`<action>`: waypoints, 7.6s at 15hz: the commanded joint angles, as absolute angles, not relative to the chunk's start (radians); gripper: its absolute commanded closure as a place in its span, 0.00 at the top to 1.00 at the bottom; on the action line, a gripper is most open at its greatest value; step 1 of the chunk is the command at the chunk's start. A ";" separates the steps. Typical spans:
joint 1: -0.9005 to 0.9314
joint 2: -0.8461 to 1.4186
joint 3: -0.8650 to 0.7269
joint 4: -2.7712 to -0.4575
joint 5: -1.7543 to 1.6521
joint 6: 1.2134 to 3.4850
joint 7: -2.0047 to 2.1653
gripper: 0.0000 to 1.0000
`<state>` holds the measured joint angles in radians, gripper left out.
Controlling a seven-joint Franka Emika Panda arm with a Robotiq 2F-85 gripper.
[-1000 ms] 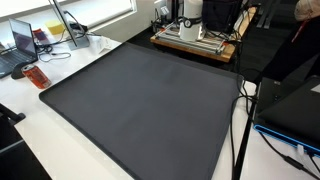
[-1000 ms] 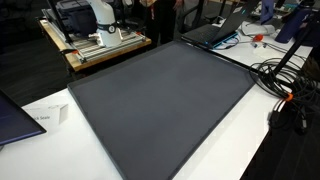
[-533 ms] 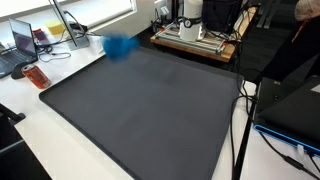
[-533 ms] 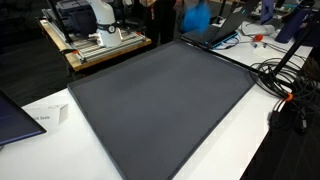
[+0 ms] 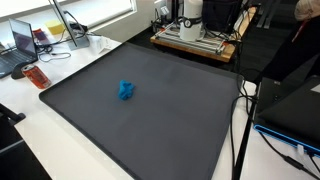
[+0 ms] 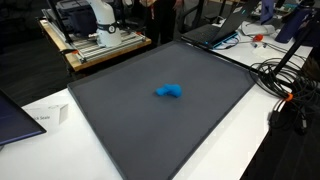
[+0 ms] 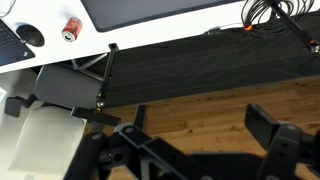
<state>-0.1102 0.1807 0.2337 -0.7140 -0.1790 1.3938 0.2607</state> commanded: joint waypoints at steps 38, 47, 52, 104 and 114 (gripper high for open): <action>0.076 0.265 0.062 -1.691 -0.329 2.017 0.229 1.00; 0.131 0.395 0.025 -1.657 -0.410 2.005 0.233 1.00; 0.179 0.465 0.003 -1.626 -0.501 1.982 0.248 1.00; 0.321 0.696 -0.052 -1.625 -0.787 2.049 0.587 1.00; 0.263 0.526 -0.061 -1.908 -0.858 2.339 0.577 1.00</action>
<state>0.2885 0.6125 -0.0571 -1.7763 -0.8024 2.2257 0.5656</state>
